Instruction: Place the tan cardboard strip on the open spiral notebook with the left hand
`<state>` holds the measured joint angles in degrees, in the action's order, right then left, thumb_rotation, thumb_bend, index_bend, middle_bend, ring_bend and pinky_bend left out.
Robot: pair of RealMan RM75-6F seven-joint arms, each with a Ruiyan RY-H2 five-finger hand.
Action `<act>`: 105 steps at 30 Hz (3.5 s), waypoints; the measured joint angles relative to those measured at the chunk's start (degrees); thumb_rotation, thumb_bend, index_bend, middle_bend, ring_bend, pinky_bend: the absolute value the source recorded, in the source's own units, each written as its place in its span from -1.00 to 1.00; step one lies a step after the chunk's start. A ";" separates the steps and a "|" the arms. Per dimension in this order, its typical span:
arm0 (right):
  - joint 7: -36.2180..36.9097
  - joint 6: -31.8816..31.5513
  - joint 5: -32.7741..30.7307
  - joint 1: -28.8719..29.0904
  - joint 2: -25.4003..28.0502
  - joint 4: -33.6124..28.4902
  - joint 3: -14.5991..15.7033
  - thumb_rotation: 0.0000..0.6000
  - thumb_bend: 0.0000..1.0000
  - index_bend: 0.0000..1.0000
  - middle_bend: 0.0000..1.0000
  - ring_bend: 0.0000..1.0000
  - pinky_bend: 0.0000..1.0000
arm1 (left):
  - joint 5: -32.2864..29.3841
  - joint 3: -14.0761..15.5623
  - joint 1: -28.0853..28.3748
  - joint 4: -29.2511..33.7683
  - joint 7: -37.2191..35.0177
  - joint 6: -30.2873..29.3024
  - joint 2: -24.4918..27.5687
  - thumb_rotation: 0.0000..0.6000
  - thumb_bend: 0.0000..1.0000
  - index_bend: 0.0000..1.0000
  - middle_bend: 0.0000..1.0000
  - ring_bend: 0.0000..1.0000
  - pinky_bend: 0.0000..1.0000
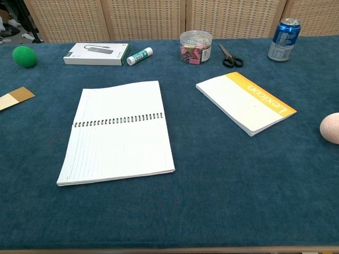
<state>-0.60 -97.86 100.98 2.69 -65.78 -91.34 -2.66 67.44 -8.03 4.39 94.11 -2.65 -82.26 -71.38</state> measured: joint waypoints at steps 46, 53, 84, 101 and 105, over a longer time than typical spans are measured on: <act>-1.24 2.77 -2.48 0.66 -0.41 -0.23 -0.15 1.00 -1.00 -1.00 -1.00 -1.00 -1.00 | -37.15 -8.94 31.68 -22.49 7.50 48.94 -1.55 1.00 -1.00 -1.00 -1.00 -1.00 -1.00; -0.63 2.42 -2.42 0.56 -0.12 -0.33 -0.14 1.00 -1.00 -1.00 -1.00 -1.00 -1.00 | -38.69 -7.15 33.10 -25.52 6.10 50.33 -3.82 1.00 -1.00 -1.00 -1.00 -1.00 -1.00; 0.36 2.04 -2.21 0.44 0.42 -0.77 0.02 1.00 -1.00 -1.00 -1.00 -1.00 -1.00 | -25.92 -6.65 32.44 -22.43 -5.08 57.56 -4.50 1.00 -1.00 -1.00 -1.00 -1.00 -1.00; 1.19 1.43 -2.08 0.20 0.91 -0.99 -0.04 1.00 -1.00 -1.00 -1.00 -1.00 -1.00 | -16.65 -0.49 32.28 -9.42 -1.89 54.31 -0.51 1.00 -1.00 -1.00 -1.00 -1.00 -1.00; 1.22 1.41 -2.08 0.18 0.94 -1.01 -0.03 1.00 -1.00 -1.00 -1.00 -1.00 -1.00 | -15.67 0.18 31.80 -7.39 -1.79 52.09 0.83 1.00 -1.00 -1.00 -1.00 -1.00 -1.00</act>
<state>0.62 -96.45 98.90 2.87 -64.84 -92.36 -2.69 51.77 -7.85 36.19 86.71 -4.45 -30.18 -70.55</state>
